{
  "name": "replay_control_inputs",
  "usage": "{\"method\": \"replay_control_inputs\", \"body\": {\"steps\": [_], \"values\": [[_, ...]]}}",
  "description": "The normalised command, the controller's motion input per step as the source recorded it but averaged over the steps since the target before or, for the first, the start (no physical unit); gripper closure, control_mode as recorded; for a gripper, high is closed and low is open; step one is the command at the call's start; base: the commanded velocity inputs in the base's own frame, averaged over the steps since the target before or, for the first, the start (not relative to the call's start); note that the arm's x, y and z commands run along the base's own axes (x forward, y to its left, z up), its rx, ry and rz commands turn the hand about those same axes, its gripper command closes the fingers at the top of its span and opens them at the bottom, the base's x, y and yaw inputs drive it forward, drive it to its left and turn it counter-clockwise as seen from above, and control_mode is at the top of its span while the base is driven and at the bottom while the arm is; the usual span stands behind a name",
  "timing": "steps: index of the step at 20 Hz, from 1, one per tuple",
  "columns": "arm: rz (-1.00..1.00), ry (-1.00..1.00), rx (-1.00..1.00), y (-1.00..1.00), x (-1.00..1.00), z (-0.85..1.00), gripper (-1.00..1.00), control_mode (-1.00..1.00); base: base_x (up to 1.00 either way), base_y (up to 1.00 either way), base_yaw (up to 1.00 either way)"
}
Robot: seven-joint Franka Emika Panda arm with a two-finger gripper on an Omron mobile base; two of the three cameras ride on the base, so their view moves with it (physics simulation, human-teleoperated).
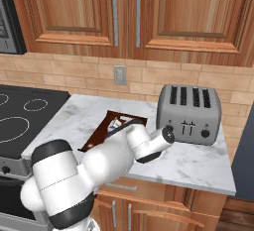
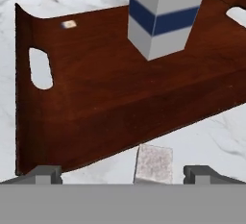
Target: Take out the milk from the fridge and place it on the tray on the counter. Then take the sugar cube near the tray and place it in the tray.
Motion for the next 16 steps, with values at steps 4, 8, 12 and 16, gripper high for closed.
{"method": "replay_control_inputs", "body": {"steps": [4, 8, 12, 16], "values": [[0.0, 0.0, 0.0, -0.01, 0.19, -0.15, -1.0, -1.0, 0.0, 0.0, 0.0], [0.02, 0.0, 0.0, -0.09, 0.26, -0.13, -1.0, -1.0, 0.0, 0.0, 0.0], [0.05, 0.02, 0.03, -0.26, 0.26, -0.11, -1.0, -1.0, 0.0, 0.0, 0.0], [0.08, 0.02, 0.04, -0.35, 0.14, -0.07, -1.0, -1.0, 0.0, 0.0, 0.0]]}}
